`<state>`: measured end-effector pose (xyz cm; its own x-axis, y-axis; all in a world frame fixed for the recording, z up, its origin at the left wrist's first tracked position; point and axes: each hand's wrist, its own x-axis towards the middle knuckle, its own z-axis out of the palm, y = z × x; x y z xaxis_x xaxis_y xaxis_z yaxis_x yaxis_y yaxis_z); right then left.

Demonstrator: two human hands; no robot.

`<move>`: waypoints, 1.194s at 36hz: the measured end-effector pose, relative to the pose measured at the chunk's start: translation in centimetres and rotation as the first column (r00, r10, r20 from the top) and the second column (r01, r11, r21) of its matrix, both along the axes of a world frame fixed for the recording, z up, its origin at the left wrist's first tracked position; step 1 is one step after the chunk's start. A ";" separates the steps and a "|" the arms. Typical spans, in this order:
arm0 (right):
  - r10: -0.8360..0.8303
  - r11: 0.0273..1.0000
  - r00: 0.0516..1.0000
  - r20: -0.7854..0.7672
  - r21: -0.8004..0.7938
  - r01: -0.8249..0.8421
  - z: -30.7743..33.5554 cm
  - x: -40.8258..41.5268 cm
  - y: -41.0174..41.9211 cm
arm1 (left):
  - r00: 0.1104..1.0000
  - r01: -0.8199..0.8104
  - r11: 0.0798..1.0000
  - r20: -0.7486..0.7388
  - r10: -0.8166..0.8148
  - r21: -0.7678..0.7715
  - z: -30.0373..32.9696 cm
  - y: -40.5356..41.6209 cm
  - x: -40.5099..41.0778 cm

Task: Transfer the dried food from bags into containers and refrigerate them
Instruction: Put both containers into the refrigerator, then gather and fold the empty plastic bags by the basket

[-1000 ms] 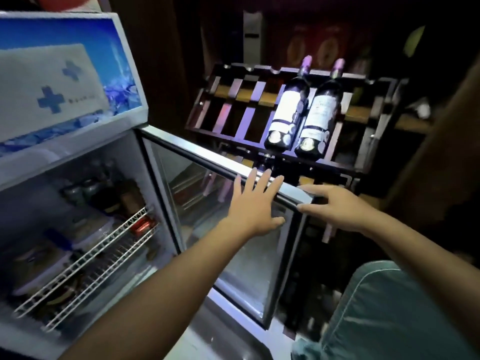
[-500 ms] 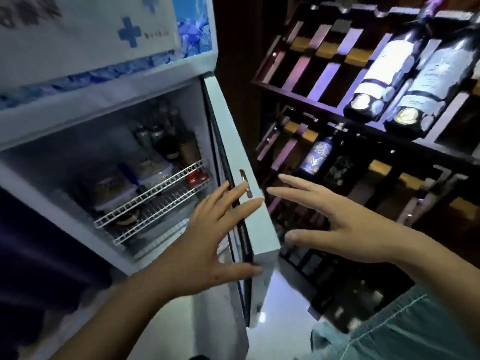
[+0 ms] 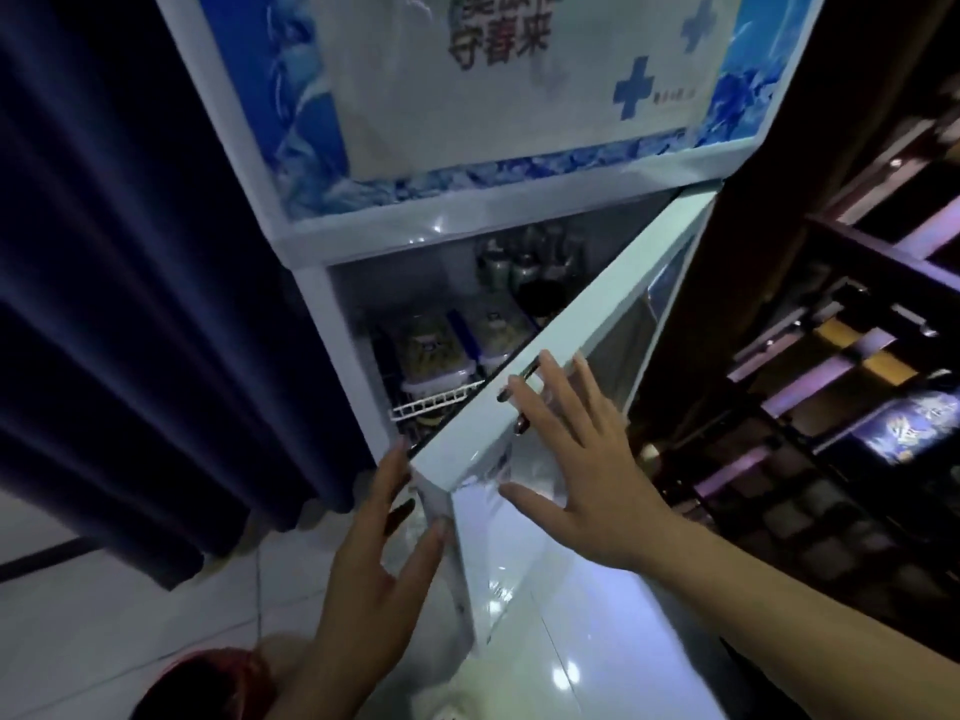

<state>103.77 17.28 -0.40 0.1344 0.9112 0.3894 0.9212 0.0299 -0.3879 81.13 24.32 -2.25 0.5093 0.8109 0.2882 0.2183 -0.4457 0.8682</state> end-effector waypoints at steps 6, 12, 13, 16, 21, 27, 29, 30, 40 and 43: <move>-0.052 0.998 0.996 0.079 0.026 0.050 -2.7 -0.7 6.2 | 0.965 -0.080 0.888 -0.188 0.183 0.453 -2.2 4.2 -0.1; -0.108 0.986 0.971 0.214 -0.105 0.132 -4.5 0.7 11.6 | 0.913 0.027 0.729 -0.314 0.261 0.684 -3.9 11.2 1.4; -0.117 0.982 0.964 0.239 -0.120 0.148 -4.4 0.9 12.4 | 0.891 0.052 0.723 -0.359 0.278 0.689 -4.1 12.5 1.7; -0.157 0.960 0.934 0.320 -0.171 0.220 -3.9 1.8 14.6 | 0.808 0.097 0.706 -0.469 0.355 0.701 -4.2 16.4 2.3; -0.247 0.900 0.904 0.349 -0.264 0.347 -2.9 3.9 17.6 | 0.706 0.115 0.725 -0.569 0.421 0.679 -3.8 21.3 3.1; -0.239 0.874 0.897 0.372 -0.321 0.366 -3.3 5.1 18.1 | 0.680 0.107 0.761 -0.606 0.414 0.640 -3.8 21.4 4.5; -0.233 0.882 0.910 0.344 -0.319 0.346 -3.5 5.3 17.9 | 0.704 0.081 0.777 -0.588 0.398 0.624 -3.4 20.8 4.6; -0.219 0.888 0.917 0.334 -0.322 0.329 -3.6 5.5 17.8 | 0.710 0.075 0.787 -0.587 0.389 0.612 -3.1 20.5 4.7; 0.014 0.900 0.994 0.105 -0.434 0.033 -6.2 2.6 13.3 | 0.662 -0.334 0.889 -0.594 0.457 0.313 -3.3 10.9 0.2; 0.114 0.875 0.992 0.055 -0.478 -0.074 -7.8 0.8 11.3 | 0.566 -0.513 0.830 -0.641 0.518 0.219 -4.9 6.1 -2.4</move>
<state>104.53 28.62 -8.18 0.0258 0.9958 -0.0873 0.9513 -0.0513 -0.3041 78.71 30.46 -7.13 0.0588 0.9963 0.0631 0.9125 -0.0793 0.4013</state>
